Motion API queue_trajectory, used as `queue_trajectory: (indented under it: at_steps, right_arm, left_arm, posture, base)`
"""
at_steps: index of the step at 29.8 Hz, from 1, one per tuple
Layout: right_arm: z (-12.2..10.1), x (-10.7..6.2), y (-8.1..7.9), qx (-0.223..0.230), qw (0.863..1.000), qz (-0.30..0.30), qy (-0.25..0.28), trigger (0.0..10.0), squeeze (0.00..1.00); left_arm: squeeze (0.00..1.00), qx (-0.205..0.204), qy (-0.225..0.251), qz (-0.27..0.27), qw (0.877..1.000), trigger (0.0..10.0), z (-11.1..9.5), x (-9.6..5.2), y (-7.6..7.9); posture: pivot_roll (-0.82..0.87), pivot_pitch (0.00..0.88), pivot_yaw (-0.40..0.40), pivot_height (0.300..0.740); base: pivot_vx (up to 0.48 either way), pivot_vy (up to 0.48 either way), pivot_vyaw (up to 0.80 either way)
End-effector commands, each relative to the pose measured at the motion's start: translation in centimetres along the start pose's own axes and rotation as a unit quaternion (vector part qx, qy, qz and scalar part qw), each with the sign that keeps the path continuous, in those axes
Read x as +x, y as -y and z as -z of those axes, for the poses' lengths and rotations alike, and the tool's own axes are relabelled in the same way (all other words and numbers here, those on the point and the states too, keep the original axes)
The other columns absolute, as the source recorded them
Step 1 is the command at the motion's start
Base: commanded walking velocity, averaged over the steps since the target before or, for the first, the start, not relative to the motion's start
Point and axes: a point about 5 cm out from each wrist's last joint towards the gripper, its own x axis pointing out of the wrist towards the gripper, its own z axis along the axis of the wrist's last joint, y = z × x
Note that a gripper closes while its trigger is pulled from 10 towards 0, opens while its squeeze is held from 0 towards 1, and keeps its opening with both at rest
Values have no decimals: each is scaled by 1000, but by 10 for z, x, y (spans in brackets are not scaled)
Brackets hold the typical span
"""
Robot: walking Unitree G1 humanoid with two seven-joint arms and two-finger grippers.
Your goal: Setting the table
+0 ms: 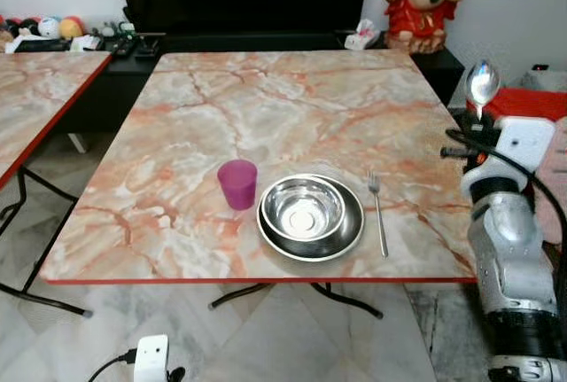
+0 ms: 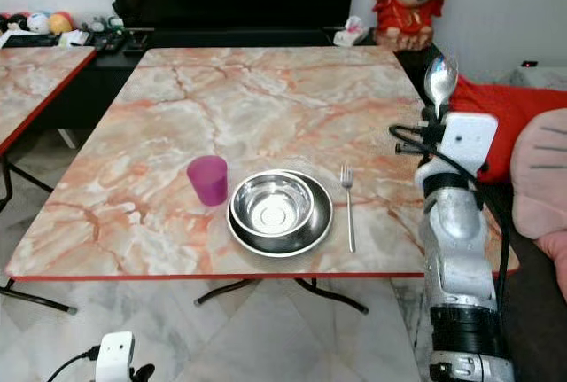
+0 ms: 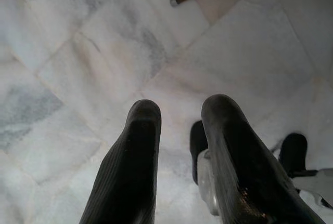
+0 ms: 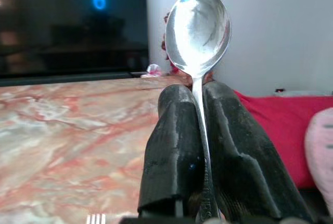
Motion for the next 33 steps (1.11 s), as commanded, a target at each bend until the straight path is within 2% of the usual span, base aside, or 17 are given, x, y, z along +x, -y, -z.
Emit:
queue_trajectory:
  at_steps: [1, 4, 10, 15, 20, 33]
  right_arm:
    - [2, 1, -3, 7, 1000, 5, -9, 10000, 0]
    - [2, 3, -9, 10, 1000, -10, -12, 10000, 0]
    - [-15, 13, -18, 9, 999, -32, 11, 10000, 0]
    - [-8, 11, -22, 11, 999, -36, 0, 10000, 0]
    - [-7, 9, -23, 10, 999, -37, -3, 10000, 0]
    - [-6, 10, -22, 14, 999, -31, -6, 10000, 0]
  left_arm:
    - [0, -4, -12, -10, 1000, 10000, 5, -1, -4]
    - [0, -11, -12, -12, 1000, 10000, 7, -2, -6]
    - [0, -9, -12, -19, 1000, 10000, 5, -2, -14]
    - [0, -24, -8, -30, 999, 10000, 5, -4, -22]
    - [0, -15, -5, -30, 999, 10000, 4, -4, -24]
    - [0, 10, -2, -23, 1000, 10000, -2, -2, -23]
  posture:
    - [-21, 0, 17, 740]
    - [-26, 0, 17, 740]
    - [-21, 0, 33, 740]
    - [-5, 0, 25, 740]
    - [-8, 0, 31, 740]
    - [-12, 0, 41, 740]
  base:
    - [0, 0, 0]
    - [0, 0, 0]
    - [0, 0, 0]
    - [0, 167, 0]
    - [0, 327, 0]
    - [0, 0, 0]
